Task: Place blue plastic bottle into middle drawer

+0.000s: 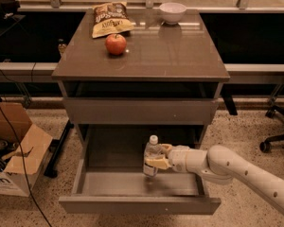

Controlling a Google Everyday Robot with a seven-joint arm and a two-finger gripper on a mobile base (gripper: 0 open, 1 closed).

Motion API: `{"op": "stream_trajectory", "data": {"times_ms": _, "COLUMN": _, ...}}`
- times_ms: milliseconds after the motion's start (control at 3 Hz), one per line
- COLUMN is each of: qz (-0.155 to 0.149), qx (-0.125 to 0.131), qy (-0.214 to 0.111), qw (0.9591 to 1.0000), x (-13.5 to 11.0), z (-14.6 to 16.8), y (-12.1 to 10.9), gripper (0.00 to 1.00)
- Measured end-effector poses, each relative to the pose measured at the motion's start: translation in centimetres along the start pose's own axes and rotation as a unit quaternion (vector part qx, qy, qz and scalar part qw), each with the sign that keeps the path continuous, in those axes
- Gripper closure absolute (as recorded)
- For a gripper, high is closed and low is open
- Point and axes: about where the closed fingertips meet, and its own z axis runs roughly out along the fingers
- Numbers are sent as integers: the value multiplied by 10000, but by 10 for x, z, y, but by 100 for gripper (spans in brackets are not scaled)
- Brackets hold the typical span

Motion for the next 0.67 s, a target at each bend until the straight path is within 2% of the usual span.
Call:
{"op": "stream_trajectory", "data": {"times_ms": 333, "qz": 13, "qx": -16, "qy": -32, "qw": 10000, "x": 19, "z": 15, "y": -1, "gripper": 100}}
{"op": "stream_trajectory", "data": {"times_ms": 667, "qz": 110, "qx": 127, "qy": -58, "qw": 9998, "x": 42, "z": 29, "y": -5, "gripper": 73}}
